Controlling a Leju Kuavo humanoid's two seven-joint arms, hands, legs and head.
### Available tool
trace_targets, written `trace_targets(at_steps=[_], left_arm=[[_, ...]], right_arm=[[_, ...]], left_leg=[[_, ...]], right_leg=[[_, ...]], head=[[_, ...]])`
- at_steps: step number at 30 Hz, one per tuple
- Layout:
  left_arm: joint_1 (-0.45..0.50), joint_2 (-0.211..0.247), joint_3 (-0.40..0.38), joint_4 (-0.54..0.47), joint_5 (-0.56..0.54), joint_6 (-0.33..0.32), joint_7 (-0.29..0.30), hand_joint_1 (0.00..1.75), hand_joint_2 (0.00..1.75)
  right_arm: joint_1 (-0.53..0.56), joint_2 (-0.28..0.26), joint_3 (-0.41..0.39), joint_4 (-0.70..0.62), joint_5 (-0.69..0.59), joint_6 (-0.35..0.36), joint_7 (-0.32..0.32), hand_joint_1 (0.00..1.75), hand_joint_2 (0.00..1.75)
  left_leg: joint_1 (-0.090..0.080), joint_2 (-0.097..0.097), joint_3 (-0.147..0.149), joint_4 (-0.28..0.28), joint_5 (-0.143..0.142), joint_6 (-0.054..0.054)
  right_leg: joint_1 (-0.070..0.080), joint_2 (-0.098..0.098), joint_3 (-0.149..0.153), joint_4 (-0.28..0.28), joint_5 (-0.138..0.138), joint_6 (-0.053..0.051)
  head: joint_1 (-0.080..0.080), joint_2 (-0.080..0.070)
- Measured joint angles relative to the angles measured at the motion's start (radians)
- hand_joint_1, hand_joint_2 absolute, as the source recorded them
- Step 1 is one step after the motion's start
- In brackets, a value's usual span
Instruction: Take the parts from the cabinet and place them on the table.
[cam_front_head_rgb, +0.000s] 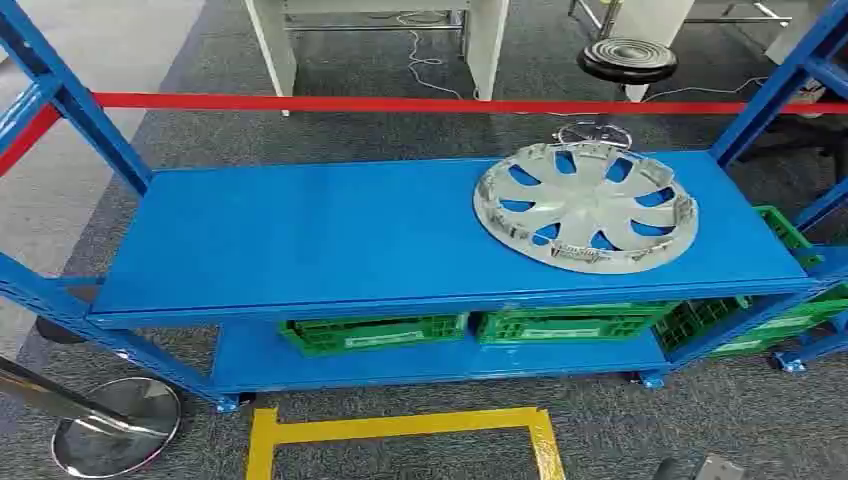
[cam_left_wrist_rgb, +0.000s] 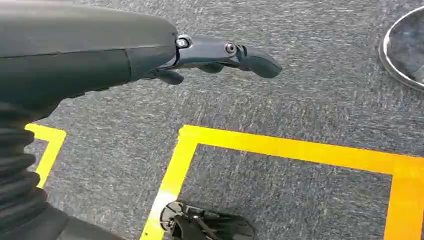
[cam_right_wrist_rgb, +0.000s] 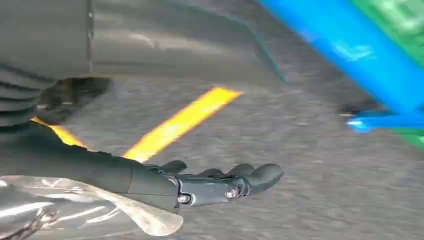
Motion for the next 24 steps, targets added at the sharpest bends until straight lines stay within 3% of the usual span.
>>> trace_targets(at_steps=[7, 17, 18, 24], left_arm=[[0.000, -0.002, 0.008, 0.003, -0.021, -0.008, 0.002, 0.00, 1.75], [0.000, 0.005, 0.008, 0.004, -0.057, -0.042, 0.014, 0.00, 1.75], [0.000, 0.006, 0.008, 0.004, -0.065, -0.048, 0.018, 0.00, 0.00], [0.000, 0.015, 0.008, 0.004, -0.102, -0.084, 0.040, 0.00, 0.00]], right_arm=[[0.025, 0.042, -0.110, -0.243, 0.119, 0.008, -0.018, 0.00, 0.00], [0.047, 0.056, -0.188, -0.541, 0.277, -0.013, -0.047, 0.00, 0.00], [0.050, 0.056, -0.195, -0.582, 0.299, -0.021, -0.048, 0.00, 0.00], [0.021, 0.024, -0.213, -0.764, 0.442, -0.058, -0.039, 0.00, 0.00]], left_leg=[[0.000, 0.000, 0.000, 0.000, 0.000, 0.000], [0.000, 0.000, 0.000, 0.000, 0.000, 0.000], [0.000, 0.000, 0.000, 0.000, 0.000, 0.000], [0.000, 0.000, 0.000, 0.000, 0.001, 0.000]], right_leg=[[0.000, 0.000, 0.000, 0.000, 0.000, 0.000], [0.000, 0.000, 0.000, 0.000, 0.000, 0.000], [0.000, 0.000, 0.000, 0.000, 0.000, 0.000], [0.000, 0.000, 0.000, 0.000, 0.002, 0.000]], head=[[0.000, 0.000], [0.000, 0.000], [0.000, 0.000], [0.000, 0.000]])
